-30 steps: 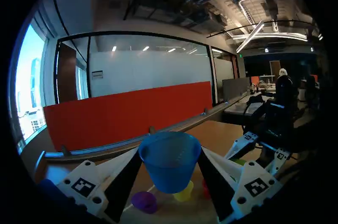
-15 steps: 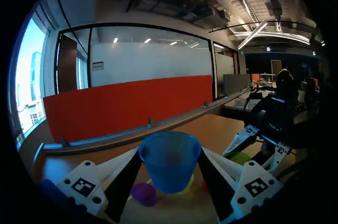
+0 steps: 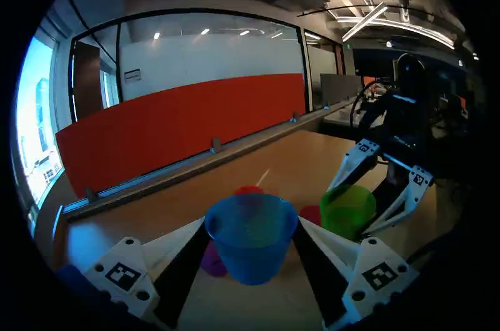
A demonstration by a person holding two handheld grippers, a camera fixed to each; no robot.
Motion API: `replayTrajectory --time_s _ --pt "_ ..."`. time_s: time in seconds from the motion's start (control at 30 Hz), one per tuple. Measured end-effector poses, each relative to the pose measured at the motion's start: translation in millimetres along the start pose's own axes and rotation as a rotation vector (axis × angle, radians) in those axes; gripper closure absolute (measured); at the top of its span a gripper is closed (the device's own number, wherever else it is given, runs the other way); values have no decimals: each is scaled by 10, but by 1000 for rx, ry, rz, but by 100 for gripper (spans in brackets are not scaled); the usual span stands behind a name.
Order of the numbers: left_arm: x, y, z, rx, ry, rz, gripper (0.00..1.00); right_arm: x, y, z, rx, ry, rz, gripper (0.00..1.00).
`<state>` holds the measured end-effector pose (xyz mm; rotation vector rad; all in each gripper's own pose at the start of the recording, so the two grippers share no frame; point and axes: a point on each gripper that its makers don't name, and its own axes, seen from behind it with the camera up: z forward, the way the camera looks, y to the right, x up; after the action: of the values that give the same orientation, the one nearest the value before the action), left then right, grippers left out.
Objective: Pour water
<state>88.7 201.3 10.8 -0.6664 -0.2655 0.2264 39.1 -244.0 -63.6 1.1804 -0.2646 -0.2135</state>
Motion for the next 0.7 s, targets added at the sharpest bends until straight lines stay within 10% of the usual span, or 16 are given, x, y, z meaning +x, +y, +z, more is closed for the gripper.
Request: replayTrajectory --time_s 0.7 --pt "-682 120 81 -45 -151 51 13 -368 -134 86 46 -133 -4 9"
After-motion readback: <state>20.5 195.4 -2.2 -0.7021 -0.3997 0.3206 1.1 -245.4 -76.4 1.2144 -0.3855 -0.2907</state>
